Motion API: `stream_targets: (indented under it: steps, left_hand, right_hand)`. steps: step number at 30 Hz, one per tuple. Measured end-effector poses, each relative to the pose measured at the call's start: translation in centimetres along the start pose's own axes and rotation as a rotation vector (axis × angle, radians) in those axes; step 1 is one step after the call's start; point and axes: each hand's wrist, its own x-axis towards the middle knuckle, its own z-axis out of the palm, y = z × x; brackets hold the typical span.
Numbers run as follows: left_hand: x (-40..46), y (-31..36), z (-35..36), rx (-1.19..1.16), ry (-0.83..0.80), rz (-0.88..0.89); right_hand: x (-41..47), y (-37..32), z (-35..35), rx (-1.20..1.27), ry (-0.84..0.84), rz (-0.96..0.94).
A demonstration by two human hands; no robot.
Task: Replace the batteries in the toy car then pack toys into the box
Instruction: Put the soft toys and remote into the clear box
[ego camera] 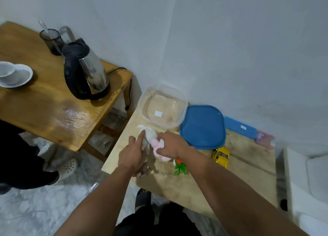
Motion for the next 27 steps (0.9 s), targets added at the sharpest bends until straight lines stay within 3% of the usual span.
stream_targets:
  steps: [4, 7, 12, 20, 24, 27]
  left_hand:
    - [-0.3, -0.3, -2.4, -0.062, 0.163, 0.013]
    - [0.8, 0.7, -4.6, -0.102, 0.244, 0.044]
    - [6.0, 5.3, -8.8, -0.127, 0.347, 0.108]
    - [14.3, 10.6, -9.1, -0.100, 0.229, 0.109]
    - [15.9, 10.1, -7.5, -0.060, 0.136, 0.046]
    - [16.3, 10.0, -8.1, 0.034, 0.178, 0.092]
  right_hand:
    - [-0.6, -0.8, -2.4, 0.138, 0.103, -0.044]
    - [-0.9, -1.0, -4.3, 0.258, 0.290, -0.074]
    - [0.9, -0.1, -8.0, 0.251, 0.466, -0.028]
    - [6.8, 2.5, -10.4, 0.235, 0.452, 0.116]
    - [8.7, 3.1, -9.5, 0.224, 0.294, 0.083]
    - [8.8, 2.8, -9.1, 0.213, 0.300, 0.061]
